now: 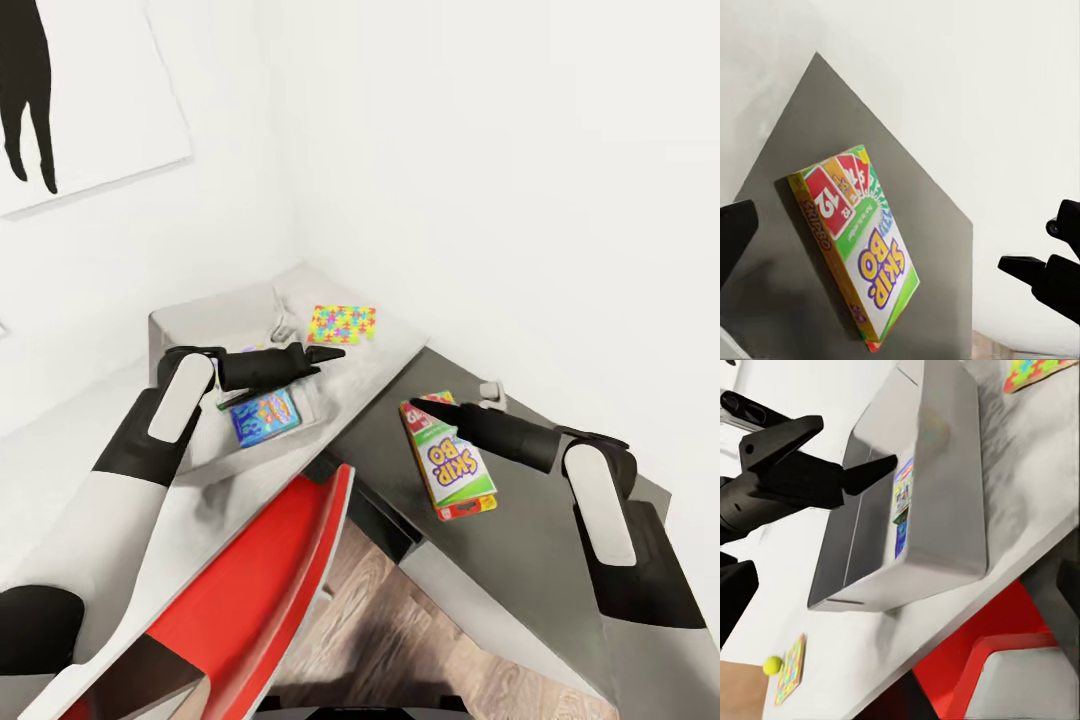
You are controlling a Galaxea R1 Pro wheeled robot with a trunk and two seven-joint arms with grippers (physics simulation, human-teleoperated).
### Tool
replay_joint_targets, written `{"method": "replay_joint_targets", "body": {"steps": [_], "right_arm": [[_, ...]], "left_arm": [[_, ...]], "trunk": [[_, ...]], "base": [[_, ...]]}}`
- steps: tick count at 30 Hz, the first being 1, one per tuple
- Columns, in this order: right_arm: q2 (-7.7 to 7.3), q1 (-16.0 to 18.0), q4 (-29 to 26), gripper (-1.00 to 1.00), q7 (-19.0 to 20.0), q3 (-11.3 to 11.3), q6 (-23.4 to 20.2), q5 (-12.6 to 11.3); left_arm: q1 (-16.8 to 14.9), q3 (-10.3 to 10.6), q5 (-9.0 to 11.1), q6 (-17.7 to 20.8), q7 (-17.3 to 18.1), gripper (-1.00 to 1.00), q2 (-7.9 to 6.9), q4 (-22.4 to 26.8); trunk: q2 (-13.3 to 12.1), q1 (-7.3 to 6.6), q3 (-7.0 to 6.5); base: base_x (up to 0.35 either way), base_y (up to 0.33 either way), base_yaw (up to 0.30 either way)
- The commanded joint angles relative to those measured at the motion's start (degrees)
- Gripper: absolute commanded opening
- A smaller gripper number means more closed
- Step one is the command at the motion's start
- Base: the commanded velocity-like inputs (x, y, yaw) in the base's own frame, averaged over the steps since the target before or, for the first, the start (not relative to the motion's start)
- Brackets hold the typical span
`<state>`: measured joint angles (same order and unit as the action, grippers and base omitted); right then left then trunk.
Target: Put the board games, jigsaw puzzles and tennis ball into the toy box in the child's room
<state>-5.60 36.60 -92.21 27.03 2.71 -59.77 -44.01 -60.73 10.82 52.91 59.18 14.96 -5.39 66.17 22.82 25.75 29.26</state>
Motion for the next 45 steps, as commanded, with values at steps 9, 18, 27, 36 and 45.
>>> {"method": "replay_joint_targets", "body": {"steps": [9, 18, 27, 36, 45], "right_arm": [[0.01, 0.05, 0.01, 1.00, 0.57, 0.32, -0.23, 0.51], [0.03, 0.06, 0.01, 1.00, 0.54, 0.42, -0.23, 0.59], [0.02, 0.07, 0.29, 1.00, 0.31, 0.48, -0.23, 0.70], [-0.82, 0.06, 0.69, 1.00, 0.18, 2.12, -0.23, 0.72], [-4.17, 0.05, 2.02, 1.00, 0.47, 4.24, -0.23, 0.43]], "left_arm": [[-0.23, 0.26, -0.27, 0.12, -3.42, 1.00, 1.29, -0.02], [0.00, 0.32, -0.52, 0.08, -5.33, 1.00, 4.28, -1.14], [-0.03, 0.43, -0.76, 0.08, -11.83, 1.00, 7.67, -2.80], [-0.19, 2.79, -0.75, 0.00, -21.74, 1.00, 9.62, -6.69], [-0.28, 4.39, -0.67, -0.11, -25.63, 1.00, 10.12, -8.86]], "trunk": [[0.09, 0.03, -0.10], [0.09, 0.03, -0.27], [0.09, 0.03, -0.33], [0.09, 0.03, -0.34], [0.09, 0.03, -0.35]], "base": [[0.000, 0.000, -0.273], [0.000, 0.000, -0.238], [0.000, 0.000, -0.083], [0.000, 0.000, -0.024], [0.000, 0.000, -0.007]]}}
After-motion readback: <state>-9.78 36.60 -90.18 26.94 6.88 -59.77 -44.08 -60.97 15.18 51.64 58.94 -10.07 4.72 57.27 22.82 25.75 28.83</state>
